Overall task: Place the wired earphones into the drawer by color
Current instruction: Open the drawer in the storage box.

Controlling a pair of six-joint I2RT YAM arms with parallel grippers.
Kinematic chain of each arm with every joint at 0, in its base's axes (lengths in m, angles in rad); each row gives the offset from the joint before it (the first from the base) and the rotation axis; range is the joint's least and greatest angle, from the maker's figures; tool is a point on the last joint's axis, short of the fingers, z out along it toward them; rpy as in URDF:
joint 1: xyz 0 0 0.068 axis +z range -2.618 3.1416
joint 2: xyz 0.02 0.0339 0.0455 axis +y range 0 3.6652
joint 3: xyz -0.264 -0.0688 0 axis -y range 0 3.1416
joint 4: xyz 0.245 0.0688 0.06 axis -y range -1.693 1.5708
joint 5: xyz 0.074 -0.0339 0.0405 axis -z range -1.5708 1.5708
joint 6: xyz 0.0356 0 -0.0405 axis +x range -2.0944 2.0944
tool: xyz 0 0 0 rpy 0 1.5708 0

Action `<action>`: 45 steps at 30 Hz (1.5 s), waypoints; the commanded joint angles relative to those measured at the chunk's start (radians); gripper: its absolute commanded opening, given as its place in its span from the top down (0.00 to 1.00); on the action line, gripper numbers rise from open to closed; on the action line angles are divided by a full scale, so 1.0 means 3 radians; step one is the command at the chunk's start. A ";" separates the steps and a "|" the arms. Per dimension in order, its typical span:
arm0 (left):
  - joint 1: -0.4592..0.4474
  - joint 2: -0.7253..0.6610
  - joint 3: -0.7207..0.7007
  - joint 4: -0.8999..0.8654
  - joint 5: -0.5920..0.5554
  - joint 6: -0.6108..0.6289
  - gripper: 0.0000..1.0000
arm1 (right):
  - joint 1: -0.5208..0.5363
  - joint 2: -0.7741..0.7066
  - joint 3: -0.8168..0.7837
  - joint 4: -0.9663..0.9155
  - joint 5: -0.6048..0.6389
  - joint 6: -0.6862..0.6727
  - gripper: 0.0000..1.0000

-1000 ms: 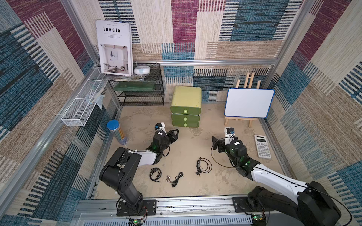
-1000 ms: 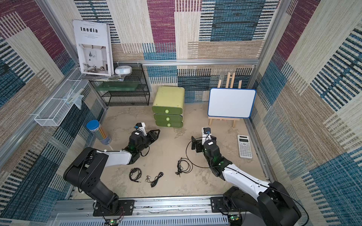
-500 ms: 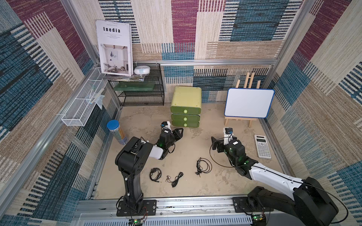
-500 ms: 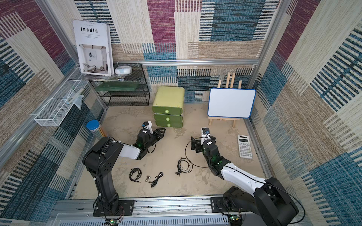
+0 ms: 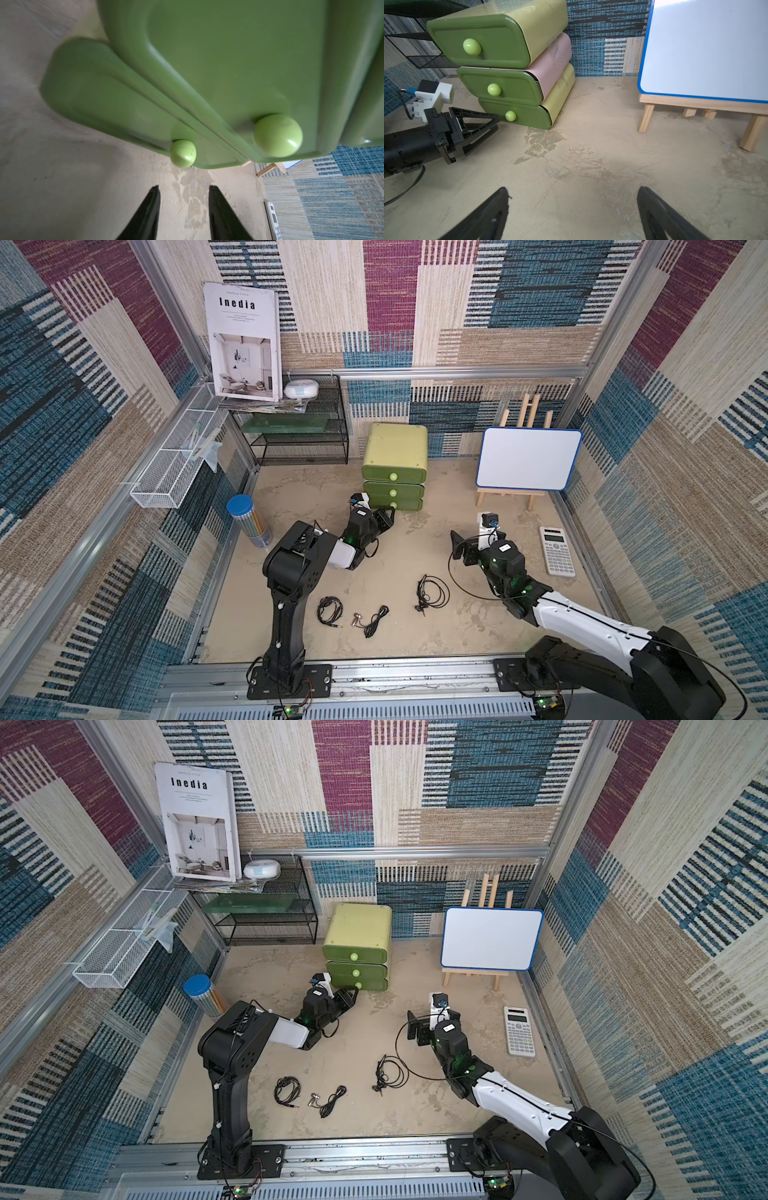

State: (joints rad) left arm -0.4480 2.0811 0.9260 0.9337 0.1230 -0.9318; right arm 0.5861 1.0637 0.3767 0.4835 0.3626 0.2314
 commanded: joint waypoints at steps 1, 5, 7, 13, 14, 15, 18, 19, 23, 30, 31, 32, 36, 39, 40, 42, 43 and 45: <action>0.0000 0.0070 0.0075 0.0047 -0.0052 0.0024 0.57 | 0.0000 -0.0018 -0.0005 0.0045 0.0038 -0.0009 0.00; 0.0006 0.0153 0.0171 0.0033 -0.0038 0.0028 0.57 | 0.0000 -0.0013 -0.0007 0.0045 0.0042 -0.0011 0.00; 0.0006 0.0187 0.0206 0.0031 -0.0032 0.0033 0.57 | -0.0001 -0.0013 -0.0008 0.0045 0.0043 -0.0014 0.00; 0.0006 0.0254 0.0294 0.0021 -0.0027 0.0037 0.57 | -0.0003 -0.0002 -0.0003 0.0045 0.0049 -0.0020 0.00; 0.0006 0.0261 0.0308 0.0022 -0.0027 0.0040 0.57 | -0.0001 0.0003 -0.0003 0.0045 0.0052 -0.0018 0.00; 0.0011 0.0271 0.0322 0.0018 -0.0027 0.0042 0.57 | -0.0001 0.0003 -0.0003 0.0045 0.0050 -0.0020 0.00; 0.0011 0.0297 0.0357 0.0017 -0.0032 0.0040 0.57 | -0.0004 0.0007 -0.0003 0.0045 0.0051 -0.0024 0.00; 0.0013 0.0307 0.0371 0.0017 -0.0032 0.0042 0.57 | -0.0003 0.0008 -0.0003 0.0045 0.0051 -0.0024 0.00; 0.0011 0.0331 0.0405 0.0014 -0.0042 0.0044 0.58 | -0.0005 0.0008 -0.0003 0.0045 0.0050 -0.0024 0.00; 0.0011 0.0359 0.0436 0.0016 -0.0057 0.0043 0.60 | -0.0006 0.0008 -0.0003 0.0043 0.0053 -0.0021 0.00; 0.0011 0.0363 0.0433 0.0022 -0.0062 0.0043 0.61 | -0.0006 0.0008 -0.0005 0.0045 0.0049 -0.0020 0.00; 0.0011 0.0365 0.0431 0.0031 -0.0067 0.0036 0.62 | -0.0006 0.0008 -0.0003 0.0046 0.0051 -0.0023 0.00; 0.0011 0.0364 0.0426 0.0048 -0.0073 0.0037 0.66 | -0.0003 0.0008 -0.0003 0.0045 0.0054 -0.0024 0.00; 0.0011 0.0369 0.0413 0.0073 -0.0073 0.0025 0.68 | -0.0001 0.0008 -0.0005 0.0040 0.0052 -0.0024 0.00; 0.0011 0.0367 0.0406 0.0080 -0.0073 0.0023 0.68 | -0.0006 0.0008 -0.0003 0.0040 0.0054 -0.0022 0.00; 0.0011 0.0369 0.0385 0.0120 -0.0073 0.0012 0.70 | -0.0006 0.0003 -0.0003 0.0040 0.0051 -0.0023 0.00; 0.0011 0.0370 0.0372 0.0132 -0.0078 0.0003 0.70 | -0.0006 0.0005 -0.0003 0.0042 0.0052 -0.0026 0.00; 0.0006 0.0370 0.0337 0.0185 -0.0093 -0.0017 0.70 | 0.0000 0.0008 -0.0003 0.0040 0.0053 -0.0024 0.00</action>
State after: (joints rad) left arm -0.4465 2.1880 1.0374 0.9504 0.1047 -0.9321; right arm 0.5842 1.0641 0.3756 0.4835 0.3660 0.2245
